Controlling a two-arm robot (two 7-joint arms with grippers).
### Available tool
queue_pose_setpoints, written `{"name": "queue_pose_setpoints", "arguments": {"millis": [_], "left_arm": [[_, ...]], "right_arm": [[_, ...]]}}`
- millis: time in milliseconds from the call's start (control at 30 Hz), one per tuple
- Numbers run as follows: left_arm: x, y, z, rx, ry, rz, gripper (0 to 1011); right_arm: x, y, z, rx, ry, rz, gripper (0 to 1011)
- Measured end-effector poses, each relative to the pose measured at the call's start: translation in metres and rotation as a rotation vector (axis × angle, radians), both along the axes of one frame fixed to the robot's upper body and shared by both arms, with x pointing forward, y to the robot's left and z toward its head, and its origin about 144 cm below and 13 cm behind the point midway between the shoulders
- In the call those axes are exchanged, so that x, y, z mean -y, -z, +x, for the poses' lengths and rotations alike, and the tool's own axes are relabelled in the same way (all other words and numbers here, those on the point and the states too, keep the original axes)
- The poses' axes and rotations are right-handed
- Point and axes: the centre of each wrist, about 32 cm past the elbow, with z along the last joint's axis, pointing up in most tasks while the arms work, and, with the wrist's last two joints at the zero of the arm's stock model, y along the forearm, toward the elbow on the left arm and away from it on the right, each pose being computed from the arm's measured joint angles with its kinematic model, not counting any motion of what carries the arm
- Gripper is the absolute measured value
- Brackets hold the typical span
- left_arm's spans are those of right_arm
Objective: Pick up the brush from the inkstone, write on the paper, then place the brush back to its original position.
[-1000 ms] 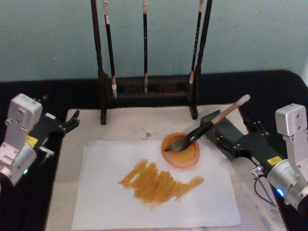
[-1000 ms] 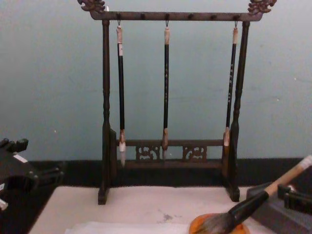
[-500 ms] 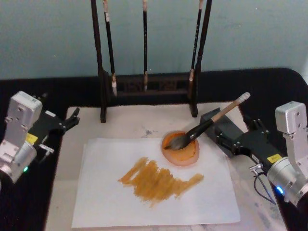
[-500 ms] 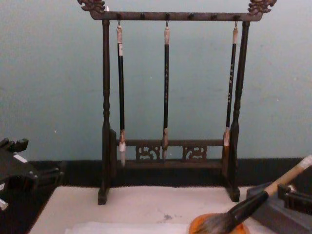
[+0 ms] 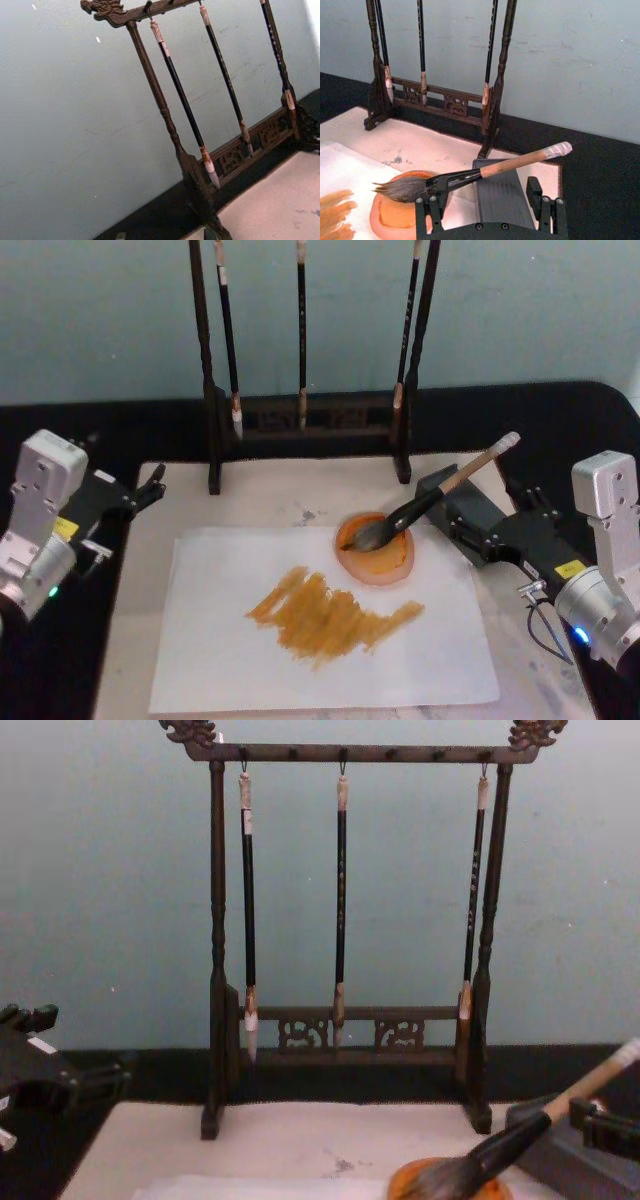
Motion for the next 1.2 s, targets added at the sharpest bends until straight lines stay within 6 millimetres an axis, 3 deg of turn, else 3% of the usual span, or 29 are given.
{"name": "queue_pose_setpoints", "arguments": {"millis": [1200], "left_arm": [[0.0,0.0,0.0,0.0,0.0,0.0,1010]], "right_arm": [[0.0,0.0,0.0,0.0,0.0,0.0,1000]]}}
